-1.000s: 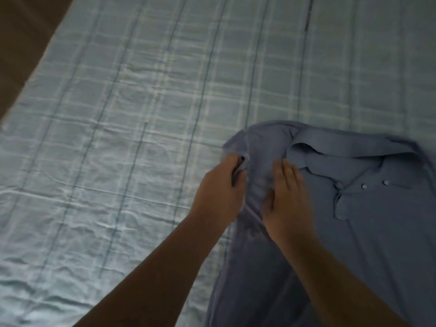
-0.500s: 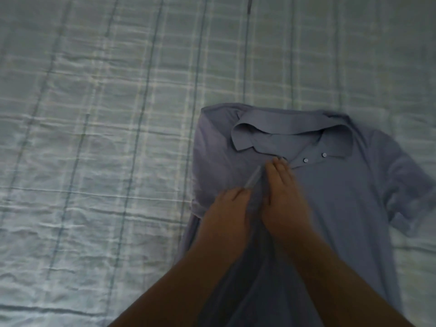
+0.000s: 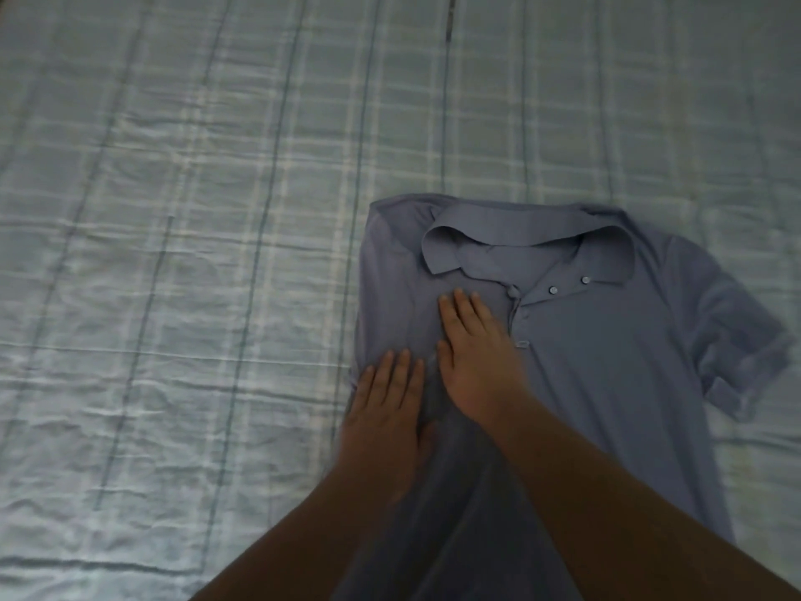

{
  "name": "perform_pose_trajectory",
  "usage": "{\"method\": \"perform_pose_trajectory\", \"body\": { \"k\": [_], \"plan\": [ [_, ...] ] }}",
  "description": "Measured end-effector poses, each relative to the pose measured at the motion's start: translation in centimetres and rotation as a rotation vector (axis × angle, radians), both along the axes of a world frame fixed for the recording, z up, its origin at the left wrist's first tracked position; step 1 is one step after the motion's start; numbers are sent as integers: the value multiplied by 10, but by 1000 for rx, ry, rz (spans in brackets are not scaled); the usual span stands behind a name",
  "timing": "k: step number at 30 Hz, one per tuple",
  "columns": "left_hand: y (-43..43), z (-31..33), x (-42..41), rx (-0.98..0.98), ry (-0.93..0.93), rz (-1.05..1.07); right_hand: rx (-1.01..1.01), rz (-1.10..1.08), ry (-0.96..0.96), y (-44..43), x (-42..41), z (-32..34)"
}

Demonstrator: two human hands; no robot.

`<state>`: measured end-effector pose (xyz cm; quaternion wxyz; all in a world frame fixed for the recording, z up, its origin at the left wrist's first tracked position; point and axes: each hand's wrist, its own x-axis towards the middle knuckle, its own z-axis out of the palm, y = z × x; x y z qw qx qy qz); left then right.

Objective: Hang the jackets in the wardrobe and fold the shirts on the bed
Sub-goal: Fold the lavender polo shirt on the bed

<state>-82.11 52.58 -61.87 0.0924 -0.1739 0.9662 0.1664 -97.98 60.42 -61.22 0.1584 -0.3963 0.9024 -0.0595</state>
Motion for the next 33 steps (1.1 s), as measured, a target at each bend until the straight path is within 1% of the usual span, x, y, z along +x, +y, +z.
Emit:
{"method": "perform_pose_trajectory", "body": {
  "k": [3,5,9,13,15,17,20,22,23,25,27,29,31,33],
  "plan": [
    [8,10,-10,-20,18,25,-132,-79,-37,16,-2,17],
    [19,18,-21,9,41,25,-211,-154,-43,39,-7,26],
    [62,30,-54,96,92,19,-278,-272,-50,105,-33,40],
    [128,35,-110,144,129,-14,-324,-345,19,194,-91,48],
    [171,37,-143,173,152,-62,-332,-404,2,241,-124,49],
    [212,37,-176,198,196,-106,-400,-498,3,282,-156,49],
    [264,35,-224,219,280,-161,-476,-714,-15,322,-198,45],
    [289,31,-247,223,314,-140,-446,-807,-101,333,-225,38],
    [298,28,-256,205,294,-114,-410,-829,-152,335,-239,34],
    [312,22,-267,165,187,-42,-301,-794,-199,334,-262,27],
    [324,19,-271,134,90,11,-150,-742,-230,331,-277,21],
    [335,20,-271,101,33,42,-26,-696,-255,329,-283,21],
    [344,24,-271,93,25,77,-1,-658,-255,331,-287,22],
    [349,26,-272,99,29,104,-98,-684,-265,334,-292,25]
  ]
}}
